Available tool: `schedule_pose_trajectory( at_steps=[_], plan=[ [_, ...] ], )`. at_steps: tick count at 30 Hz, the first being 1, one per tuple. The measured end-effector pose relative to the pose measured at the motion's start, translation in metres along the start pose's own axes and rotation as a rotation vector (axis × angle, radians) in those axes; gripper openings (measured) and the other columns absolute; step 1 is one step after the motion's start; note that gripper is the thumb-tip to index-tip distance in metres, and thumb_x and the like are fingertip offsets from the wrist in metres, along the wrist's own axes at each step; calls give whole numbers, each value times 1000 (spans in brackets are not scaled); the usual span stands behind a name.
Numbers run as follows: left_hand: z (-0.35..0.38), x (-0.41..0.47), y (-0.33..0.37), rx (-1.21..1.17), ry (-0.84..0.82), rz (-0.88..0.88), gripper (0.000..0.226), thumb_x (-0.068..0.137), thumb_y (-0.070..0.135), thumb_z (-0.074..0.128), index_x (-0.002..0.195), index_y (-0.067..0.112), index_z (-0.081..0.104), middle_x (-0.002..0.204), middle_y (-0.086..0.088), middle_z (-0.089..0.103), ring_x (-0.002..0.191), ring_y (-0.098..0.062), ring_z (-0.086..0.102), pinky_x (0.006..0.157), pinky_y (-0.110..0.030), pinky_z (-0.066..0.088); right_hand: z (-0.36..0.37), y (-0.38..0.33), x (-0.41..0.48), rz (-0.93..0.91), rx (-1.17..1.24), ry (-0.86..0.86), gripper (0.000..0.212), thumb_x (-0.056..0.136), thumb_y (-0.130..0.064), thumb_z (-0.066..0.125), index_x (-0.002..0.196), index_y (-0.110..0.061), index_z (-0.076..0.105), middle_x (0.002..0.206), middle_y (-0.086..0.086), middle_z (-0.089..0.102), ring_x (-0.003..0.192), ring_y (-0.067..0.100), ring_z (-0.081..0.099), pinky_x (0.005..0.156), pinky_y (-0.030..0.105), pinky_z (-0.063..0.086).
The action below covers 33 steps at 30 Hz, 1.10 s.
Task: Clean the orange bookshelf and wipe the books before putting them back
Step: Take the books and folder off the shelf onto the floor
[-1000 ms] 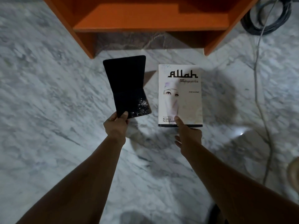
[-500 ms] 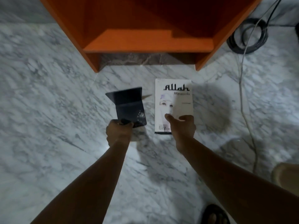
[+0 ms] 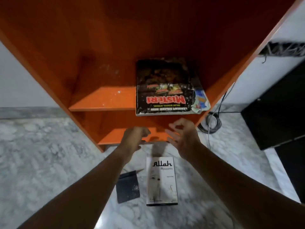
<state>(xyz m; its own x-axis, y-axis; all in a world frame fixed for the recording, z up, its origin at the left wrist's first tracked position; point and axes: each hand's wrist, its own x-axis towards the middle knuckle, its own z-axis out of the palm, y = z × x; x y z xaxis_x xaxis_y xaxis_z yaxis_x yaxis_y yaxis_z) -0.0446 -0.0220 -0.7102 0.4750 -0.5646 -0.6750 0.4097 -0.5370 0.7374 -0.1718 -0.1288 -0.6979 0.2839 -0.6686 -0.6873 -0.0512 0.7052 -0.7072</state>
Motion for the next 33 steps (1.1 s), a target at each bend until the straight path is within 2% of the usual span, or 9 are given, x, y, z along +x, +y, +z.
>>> schedule_pose_trajectory(
  at_steps=[2, 6, 9, 12, 16, 20, 27, 30, 33],
  plan=[
    [1, -8, 25, -4, -29, -23, 8, 87, 25, 57, 88, 22, 65, 116, -3, 72, 106, -28, 65, 89, -38, 47, 9, -23, -5, 9, 114, -24, 10, 95, -17, 53, 100, -13, 61, 119, 11, 67, 109, 31, 67, 98, 47, 50],
    [0, -17, 57, -16, -64, -80, 22, 83, 39, 57, 98, 26, 67, 111, -1, 73, 107, -27, 66, 92, -38, 47, 25, -52, -9, 40, 169, 13, 33, 93, -14, 65, 126, -12, 60, 132, 19, 62, 113, 34, 66, 77, 38, 58],
    [-5, -20, 67, -47, -70, -102, 33, 86, 49, 57, 102, 22, 67, 112, -3, 74, 107, -27, 66, 98, -40, 47, 33, -61, -14, 51, 150, 114, 20, 97, -6, 64, 116, -12, 61, 139, 22, 56, 91, 28, 66, 86, 36, 61],
    [-8, -31, 77, -136, -78, -84, 35, 88, 52, 59, 104, 22, 68, 109, -7, 76, 107, -30, 67, 92, -38, 48, 34, -67, -29, 31, 150, 144, 29, 95, -4, 65, 123, -8, 59, 135, 23, 60, 87, 28, 67, 90, 38, 61],
    [-12, -61, 91, -423, -158, -124, 35, 90, 36, 66, 112, 8, 68, 101, -15, 76, 93, -31, 70, 75, -35, 60, 27, -76, -78, 36, 136, 78, 29, 95, -3, 64, 123, 1, 55, 122, 25, 65, 110, 38, 67, 81, 40, 63],
    [-7, -108, 105, -606, -240, -150, 14, 96, 9, 59, 106, 0, 62, 88, -18, 75, 78, -30, 72, 62, -35, 61, 8, -89, -132, -36, -15, -68, 36, 98, -4, 60, 133, 1, 52, 125, 25, 66, 106, 37, 72, 71, 34, 63],
    [-4, -183, 155, -579, -311, -134, 23, 87, 0, 63, 109, -8, 60, 80, -20, 73, 58, -26, 72, 45, -28, 58, 10, -154, -205, -36, -109, -168, 36, 100, -7, 59, 134, 0, 49, 131, 26, 63, 108, 42, 70, 79, 42, 64],
    [-12, -200, 173, -552, -316, -138, 33, 77, 3, 70, 107, -8, 62, 85, -21, 73, 59, -27, 73, 46, -28, 59, 15, -172, -230, -62, -148, -205, 39, 100, -10, 61, 135, -6, 46, 121, 18, 68, 93, 35, 75, 75, 41, 64],
    [-18, -208, 191, -465, -255, -131, 22, 83, 1, 69, 104, -7, 66, 86, -19, 73, 67, -29, 72, 49, -31, 61, 21, -184, -245, -4, -260, -86, 50, 92, -20, 73, 130, 0, 46, 113, 19, 69, 86, 36, 76, 76, 46, 64]
  ],
)
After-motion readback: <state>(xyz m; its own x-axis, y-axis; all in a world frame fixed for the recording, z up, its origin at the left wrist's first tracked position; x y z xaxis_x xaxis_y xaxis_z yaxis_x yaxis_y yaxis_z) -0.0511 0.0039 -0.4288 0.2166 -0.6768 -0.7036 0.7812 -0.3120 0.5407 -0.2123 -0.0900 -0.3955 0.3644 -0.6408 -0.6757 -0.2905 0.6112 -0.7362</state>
